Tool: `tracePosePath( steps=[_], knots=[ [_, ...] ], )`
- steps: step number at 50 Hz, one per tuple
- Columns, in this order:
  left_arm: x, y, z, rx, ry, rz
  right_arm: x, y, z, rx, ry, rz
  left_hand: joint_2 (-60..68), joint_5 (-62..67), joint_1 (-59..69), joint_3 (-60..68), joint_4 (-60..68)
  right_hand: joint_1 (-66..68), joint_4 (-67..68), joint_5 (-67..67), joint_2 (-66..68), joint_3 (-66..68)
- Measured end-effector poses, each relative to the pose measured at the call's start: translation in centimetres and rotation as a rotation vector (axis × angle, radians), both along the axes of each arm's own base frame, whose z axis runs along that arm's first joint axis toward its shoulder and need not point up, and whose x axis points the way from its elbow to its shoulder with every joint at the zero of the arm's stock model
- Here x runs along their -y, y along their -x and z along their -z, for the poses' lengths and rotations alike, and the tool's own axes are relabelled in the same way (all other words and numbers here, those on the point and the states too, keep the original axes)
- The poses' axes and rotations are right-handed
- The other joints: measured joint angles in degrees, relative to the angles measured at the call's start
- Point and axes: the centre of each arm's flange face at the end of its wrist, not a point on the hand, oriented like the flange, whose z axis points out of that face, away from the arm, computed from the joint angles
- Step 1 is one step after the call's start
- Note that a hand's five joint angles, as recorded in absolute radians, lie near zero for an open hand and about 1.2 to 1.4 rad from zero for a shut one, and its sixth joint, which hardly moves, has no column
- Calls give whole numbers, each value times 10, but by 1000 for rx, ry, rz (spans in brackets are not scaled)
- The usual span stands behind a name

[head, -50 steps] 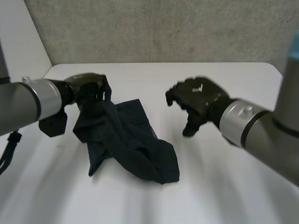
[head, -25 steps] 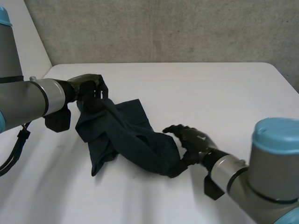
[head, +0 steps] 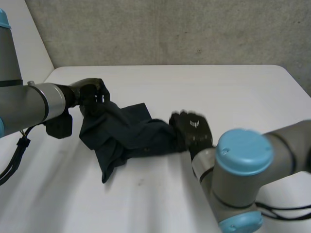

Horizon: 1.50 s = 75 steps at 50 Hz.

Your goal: Fold the shorts.

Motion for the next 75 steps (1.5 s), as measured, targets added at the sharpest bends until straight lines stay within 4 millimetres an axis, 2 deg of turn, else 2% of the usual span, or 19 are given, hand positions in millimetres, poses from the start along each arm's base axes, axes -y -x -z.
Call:
tracePosePath(
  steps=[9,15,20,27,32,36,41,46,50,51,56,60,61,63,69,71,72,73,75],
  knots=[
    [-27,-4,-4,23,-12,33,3,23,-116,-184,349,-99,0,0,0,0,0,0,3,0,0,0],
    [-47,-8,3,97,-13,83,-12,44,-148,-477,422,-151,0,0,0,0,0,0,3,0,0,0],
    [-65,-8,18,177,-30,152,-28,56,-142,-684,349,-234,0,0,0,0,0,0,3,0,0,0],
    [-74,0,40,221,-29,211,-28,52,-99,-801,179,-332,2,0,0,2,0,0,3,0,0,0],
    [-63,7,51,222,-8,213,-18,42,-72,-817,120,-360,2,0,0,3,0,7,3,0,0,0],
    [-35,17,52,214,57,186,5,24,-54,-795,149,-322,2,0,0,3,0,9,3,0,0,0],
    [10,30,23,189,235,110,45,2,-71,-697,332,-168,2,0,0,3,0,9,3,0,0,0],
    [49,40,-52,90,573,6,79,-15,-142,-468,683,52,2,0,0,3,0,9,3,0,0,0],
    [57,41,-106,3,801,-44,84,-16,-201,-280,926,178,2,0,0,3,0,9,3,0,0,0],
    [56,40,-128,-33,892,-61,81,-14,-226,-194,1031,225,2,0,0,3,0,9,3,0,0,0],
    [42,34,-176,-109,1077,-91,71,-9,-257,-64,1187,259,2,0,0,3,0,9,3,0,0,0],
    [36,32,-177,-112,1084,-81,68,-10,-246,-82,1162,220,2,1,0,3,0,9,3,4,0,0],
    [36,33,-160,-90,1033,-57,68,-11,-223,-142,1080,170,3,9,0,3,0,9,3,9,0,0],
    [36,34,-143,-69,980,-35,67,-11,-206,-189,1014,134,3,10,0,3,0,9,3,10,0,0],
    [31,31,-47,44,682,46,48,1,-109,-443,624,-52,4,10,0,5,0,9,3,10,0,0],
    [28,28,-24,74,608,57,41,5,-88,-492,543,-89,4,10,0,5,1,9,3,10,0,0],
    [28,28,-24,74,608,57,41,5,-88,-492,543,-89,4,10,0,5,1,9,3,10,0,0],
    [23,23,4,114,526,68,33,10,-61,-551,442,-133,4,10,0,5,2,9,3,10,0,0],
    [19,19,30,156,452,81,26,14,-40,-593,368,-165,4,10,0,5,2,9,3,10,0,0]
  ],
)
